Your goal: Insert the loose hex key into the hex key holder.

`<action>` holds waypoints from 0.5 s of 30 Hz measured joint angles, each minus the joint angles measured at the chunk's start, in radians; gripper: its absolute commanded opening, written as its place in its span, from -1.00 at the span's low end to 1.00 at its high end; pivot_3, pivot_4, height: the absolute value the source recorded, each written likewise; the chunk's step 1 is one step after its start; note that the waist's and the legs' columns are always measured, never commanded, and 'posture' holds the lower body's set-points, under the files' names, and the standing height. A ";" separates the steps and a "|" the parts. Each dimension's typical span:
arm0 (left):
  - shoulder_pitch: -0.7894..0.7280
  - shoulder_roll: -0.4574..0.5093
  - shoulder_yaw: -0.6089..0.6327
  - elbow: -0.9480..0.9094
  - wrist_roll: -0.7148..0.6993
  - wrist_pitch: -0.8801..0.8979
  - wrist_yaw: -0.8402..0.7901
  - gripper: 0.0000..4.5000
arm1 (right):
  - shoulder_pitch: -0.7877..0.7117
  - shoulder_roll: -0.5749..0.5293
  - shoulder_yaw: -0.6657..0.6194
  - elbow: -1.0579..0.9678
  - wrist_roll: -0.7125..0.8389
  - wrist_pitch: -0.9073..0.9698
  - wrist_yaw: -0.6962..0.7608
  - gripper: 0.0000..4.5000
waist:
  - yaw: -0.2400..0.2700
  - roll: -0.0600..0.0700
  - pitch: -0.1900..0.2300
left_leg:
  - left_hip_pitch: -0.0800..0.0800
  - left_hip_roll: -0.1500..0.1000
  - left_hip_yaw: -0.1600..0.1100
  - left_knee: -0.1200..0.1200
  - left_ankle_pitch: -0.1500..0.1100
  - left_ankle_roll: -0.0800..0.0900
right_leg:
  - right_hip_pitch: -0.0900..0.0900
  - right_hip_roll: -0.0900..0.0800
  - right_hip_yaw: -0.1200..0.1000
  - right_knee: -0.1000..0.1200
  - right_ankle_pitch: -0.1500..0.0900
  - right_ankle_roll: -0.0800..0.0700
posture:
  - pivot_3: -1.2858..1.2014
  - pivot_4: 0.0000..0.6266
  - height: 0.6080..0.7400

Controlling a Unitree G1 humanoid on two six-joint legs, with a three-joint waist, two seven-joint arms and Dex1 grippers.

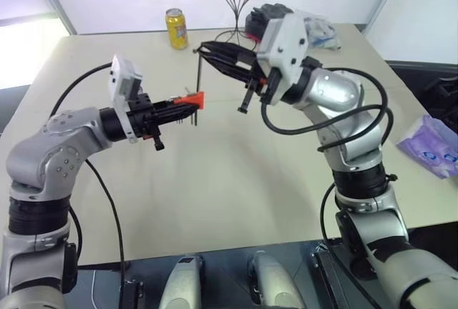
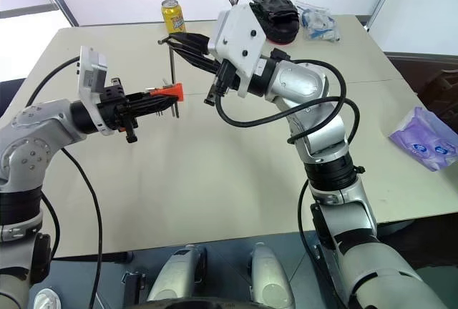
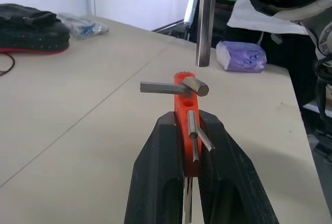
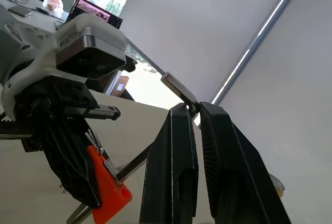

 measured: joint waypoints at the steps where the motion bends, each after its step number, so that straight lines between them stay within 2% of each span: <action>1: 0.000 0.000 0.000 0.000 -0.004 0.002 0.001 -1.00 | 0.000 0.000 0.001 0.000 -0.002 0.000 0.000 -0.97 | 0.000 0.000 0.000 | 0.000 0.000 0.000 0.000 0.000 0.000 | 0.000 0.000 0.000 0.000 0.000 0.000 | 0.03 -0.52 1.00; 15: 0.000 0.000 0.002 -0.024 -0.019 0.015 0.012 -1.00 | 0.003 -0.002 0.003 0.030 -0.028 -0.034 0.003 -0.97 | 0.000 0.000 0.000 | 0.000 0.000 0.000 0.000 0.000 0.000 | 0.000 0.000 0.000 0.000 0.000 0.000 | 0.03 -0.52 1.00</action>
